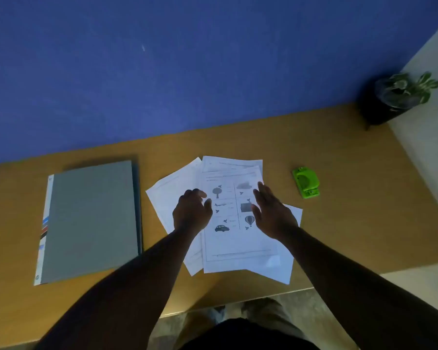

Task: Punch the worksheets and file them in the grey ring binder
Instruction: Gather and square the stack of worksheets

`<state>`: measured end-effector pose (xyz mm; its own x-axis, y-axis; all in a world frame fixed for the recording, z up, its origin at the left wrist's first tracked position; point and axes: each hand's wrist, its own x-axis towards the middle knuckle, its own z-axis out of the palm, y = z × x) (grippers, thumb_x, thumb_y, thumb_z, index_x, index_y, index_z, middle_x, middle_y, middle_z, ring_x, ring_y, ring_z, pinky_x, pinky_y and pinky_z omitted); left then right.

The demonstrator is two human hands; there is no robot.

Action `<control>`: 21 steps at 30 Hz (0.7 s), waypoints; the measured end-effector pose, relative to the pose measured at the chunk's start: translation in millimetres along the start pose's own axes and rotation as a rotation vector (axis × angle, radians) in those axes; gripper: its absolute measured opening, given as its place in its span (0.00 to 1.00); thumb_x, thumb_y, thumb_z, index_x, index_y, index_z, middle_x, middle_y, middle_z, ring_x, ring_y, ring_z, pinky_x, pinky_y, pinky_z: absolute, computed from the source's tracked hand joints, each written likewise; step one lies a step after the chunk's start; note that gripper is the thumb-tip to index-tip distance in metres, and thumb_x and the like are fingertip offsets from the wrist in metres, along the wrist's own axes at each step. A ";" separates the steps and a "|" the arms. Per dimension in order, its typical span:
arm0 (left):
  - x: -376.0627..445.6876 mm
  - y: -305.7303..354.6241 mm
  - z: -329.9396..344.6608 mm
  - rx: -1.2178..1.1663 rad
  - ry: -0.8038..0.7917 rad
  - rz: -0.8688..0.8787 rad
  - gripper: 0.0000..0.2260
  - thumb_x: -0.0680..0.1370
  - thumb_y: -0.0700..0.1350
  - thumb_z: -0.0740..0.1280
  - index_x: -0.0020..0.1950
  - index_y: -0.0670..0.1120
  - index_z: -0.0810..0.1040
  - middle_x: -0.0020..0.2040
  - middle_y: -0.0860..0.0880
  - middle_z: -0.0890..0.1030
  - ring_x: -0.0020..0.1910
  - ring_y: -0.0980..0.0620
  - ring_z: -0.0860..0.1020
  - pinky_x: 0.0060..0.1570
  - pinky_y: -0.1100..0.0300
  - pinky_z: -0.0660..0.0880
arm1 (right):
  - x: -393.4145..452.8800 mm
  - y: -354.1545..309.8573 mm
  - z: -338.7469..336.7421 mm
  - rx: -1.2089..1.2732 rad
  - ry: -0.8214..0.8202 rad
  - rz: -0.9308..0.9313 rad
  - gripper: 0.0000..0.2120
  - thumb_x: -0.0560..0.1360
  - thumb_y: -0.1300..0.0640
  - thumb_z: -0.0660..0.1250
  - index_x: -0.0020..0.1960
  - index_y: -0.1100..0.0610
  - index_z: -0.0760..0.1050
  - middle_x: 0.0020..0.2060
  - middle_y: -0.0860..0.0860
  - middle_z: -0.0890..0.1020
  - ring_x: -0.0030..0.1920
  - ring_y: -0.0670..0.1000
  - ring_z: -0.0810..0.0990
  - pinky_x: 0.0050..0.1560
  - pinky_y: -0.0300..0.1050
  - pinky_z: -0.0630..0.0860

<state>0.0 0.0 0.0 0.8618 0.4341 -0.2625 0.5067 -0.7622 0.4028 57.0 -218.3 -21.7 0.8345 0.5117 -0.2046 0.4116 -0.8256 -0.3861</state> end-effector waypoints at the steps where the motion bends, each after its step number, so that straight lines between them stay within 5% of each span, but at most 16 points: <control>1: -2.7 -1.8 2.2 -0.021 -0.021 -0.042 0.16 0.76 0.59 0.68 0.59 0.51 0.77 0.60 0.52 0.80 0.56 0.52 0.79 0.51 0.55 0.79 | -0.8 -0.1 3.9 0.002 -0.035 0.013 0.25 0.83 0.51 0.54 0.76 0.60 0.59 0.79 0.54 0.54 0.78 0.53 0.53 0.66 0.55 0.70; 11: -24.9 -8.1 38.3 -0.085 -0.096 -0.298 0.36 0.66 0.64 0.76 0.66 0.49 0.69 0.64 0.49 0.75 0.61 0.49 0.75 0.54 0.55 0.76 | -13.0 -0.3 37.7 0.003 -0.194 0.035 0.25 0.83 0.50 0.53 0.76 0.59 0.58 0.79 0.54 0.55 0.78 0.54 0.53 0.68 0.57 0.68; 21: -26.8 0.4 57.4 -0.243 -0.063 -0.412 0.36 0.66 0.57 0.79 0.68 0.47 0.68 0.66 0.46 0.72 0.61 0.47 0.74 0.56 0.55 0.76 | -17.4 2.4 55.2 0.011 -0.212 0.001 0.29 0.82 0.50 0.55 0.78 0.61 0.53 0.79 0.56 0.52 0.79 0.58 0.49 0.72 0.54 0.63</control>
<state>-24.4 -39.5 -43.2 0.5886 0.6408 -0.4928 0.8033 -0.3957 0.4450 23.2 -216.0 -68.7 0.7387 0.5505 -0.3889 0.4060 -0.8240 -0.3951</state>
